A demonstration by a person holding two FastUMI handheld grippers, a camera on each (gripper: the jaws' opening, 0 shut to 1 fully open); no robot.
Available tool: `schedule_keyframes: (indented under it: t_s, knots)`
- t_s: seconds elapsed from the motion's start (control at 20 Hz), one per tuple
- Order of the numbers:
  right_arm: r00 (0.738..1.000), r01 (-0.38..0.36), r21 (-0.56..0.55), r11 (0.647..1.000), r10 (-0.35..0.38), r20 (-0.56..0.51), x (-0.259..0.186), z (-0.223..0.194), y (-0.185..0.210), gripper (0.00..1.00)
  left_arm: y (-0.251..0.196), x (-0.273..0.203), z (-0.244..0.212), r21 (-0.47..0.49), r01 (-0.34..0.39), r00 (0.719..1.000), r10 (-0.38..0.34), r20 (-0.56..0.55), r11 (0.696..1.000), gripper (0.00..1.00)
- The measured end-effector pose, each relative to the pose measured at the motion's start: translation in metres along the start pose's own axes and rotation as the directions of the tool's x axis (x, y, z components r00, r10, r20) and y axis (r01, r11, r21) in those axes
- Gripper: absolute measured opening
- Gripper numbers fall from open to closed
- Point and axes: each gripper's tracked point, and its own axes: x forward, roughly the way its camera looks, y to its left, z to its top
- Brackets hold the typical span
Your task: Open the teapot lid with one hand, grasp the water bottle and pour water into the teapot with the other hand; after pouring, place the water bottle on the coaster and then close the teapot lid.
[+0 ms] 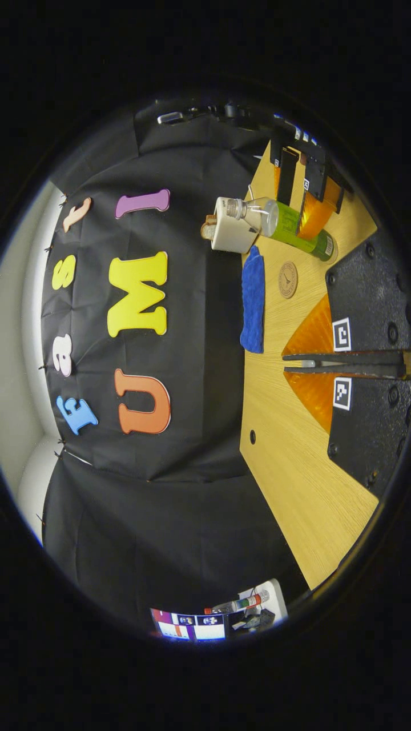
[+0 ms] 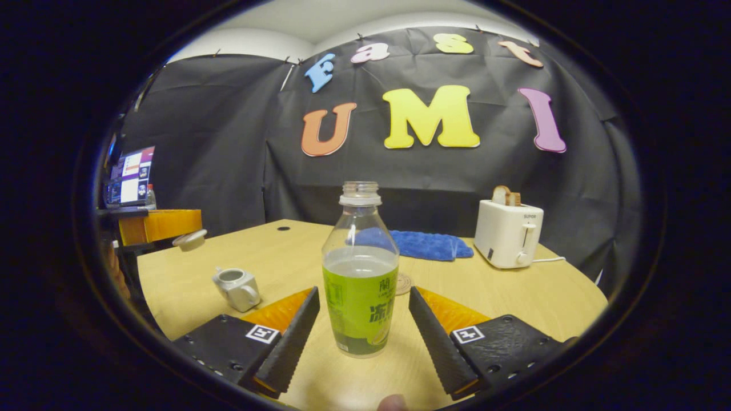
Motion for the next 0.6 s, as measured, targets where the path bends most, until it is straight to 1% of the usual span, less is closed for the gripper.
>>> schedule_keyframes:
  t_s: [0.05,0.1,0.2,0.3,0.4,0.45,0.5,0.6]
  knots:
    - [1.0,0.007,-0.002,1.0,-0.007,0.004,-0.002,0.003,0.0,0.92,0.004,0.001,-0.001,-0.002,-0.007,1.0,0.007,-0.003,1.0,0.02]
    - [1.0,0.009,-0.004,1.0,-0.009,0.002,0.002,0.001,0.001,0.83,0.009,-0.001,-0.003,-0.005,-0.014,1.0,0.014,-0.007,1.0,0.02]
    - [1.0,0.013,-0.011,1.0,-0.013,-0.006,0.005,0.001,0.005,0.82,0.018,0.0,-0.006,-0.012,-0.022,1.0,0.022,-0.014,1.0,0.02]
    - [1.0,0.008,-0.034,0.999,-0.009,-0.013,0.006,0.002,0.009,0.74,0.022,0.001,-0.013,0.002,-0.02,0.999,0.02,-0.037,1.0,0.02]
    - [0.999,0.025,-0.111,0.994,-0.027,-0.017,0.004,0.007,0.007,0.71,0.025,0.001,-0.016,0.003,-0.011,0.999,0.011,-0.047,1.0,0.02]
    - [0.999,0.035,-0.158,0.987,-0.037,-0.012,0.006,0.012,0.006,0.72,0.027,0.001,-0.017,0.0,-0.012,0.999,0.012,-0.051,1.0,0.02]
    - [0.999,0.043,-0.205,0.978,-0.046,-0.012,0.008,0.015,0.005,0.7,0.028,0.0,-0.016,-0.003,-0.012,0.999,0.012,-0.052,1.0,0.03]
    - [0.999,0.038,-0.285,0.958,-0.045,-0.018,0.011,0.02,0.008,0.69,0.029,-0.001,-0.015,-0.004,-0.007,0.999,0.006,-0.049,1.0,0.03]
